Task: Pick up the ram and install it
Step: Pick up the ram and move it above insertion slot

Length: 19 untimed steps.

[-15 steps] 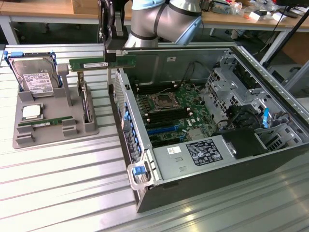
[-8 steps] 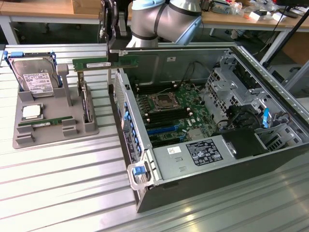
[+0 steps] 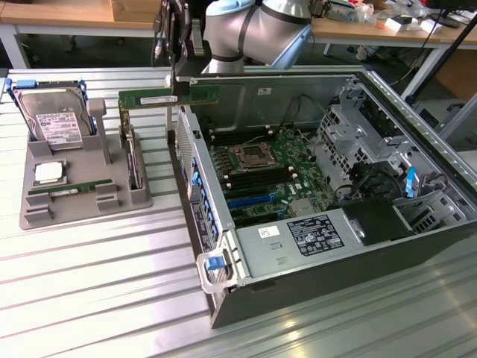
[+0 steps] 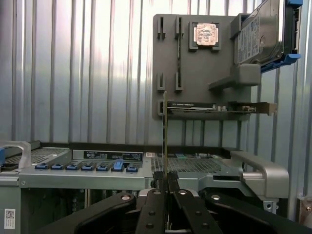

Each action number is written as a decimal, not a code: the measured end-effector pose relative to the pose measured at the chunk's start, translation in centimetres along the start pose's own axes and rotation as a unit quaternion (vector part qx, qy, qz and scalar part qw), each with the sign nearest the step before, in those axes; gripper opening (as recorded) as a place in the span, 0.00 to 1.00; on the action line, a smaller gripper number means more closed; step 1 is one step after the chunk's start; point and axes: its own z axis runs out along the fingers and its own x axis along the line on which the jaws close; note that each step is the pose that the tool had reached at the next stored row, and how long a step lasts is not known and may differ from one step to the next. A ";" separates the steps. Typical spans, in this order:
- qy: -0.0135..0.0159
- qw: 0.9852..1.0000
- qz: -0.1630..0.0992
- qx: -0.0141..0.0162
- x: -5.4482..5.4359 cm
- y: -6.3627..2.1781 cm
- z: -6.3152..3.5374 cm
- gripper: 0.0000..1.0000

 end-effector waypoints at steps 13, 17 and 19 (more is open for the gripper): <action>0.000 1.000 0.000 0.000 0.0 -1.06 -0.05 0.12; 0.000 1.000 0.000 0.000 0.1 -1.34 -0.06 0.12; 0.000 1.000 0.000 0.000 0.1 -1.44 -0.06 0.12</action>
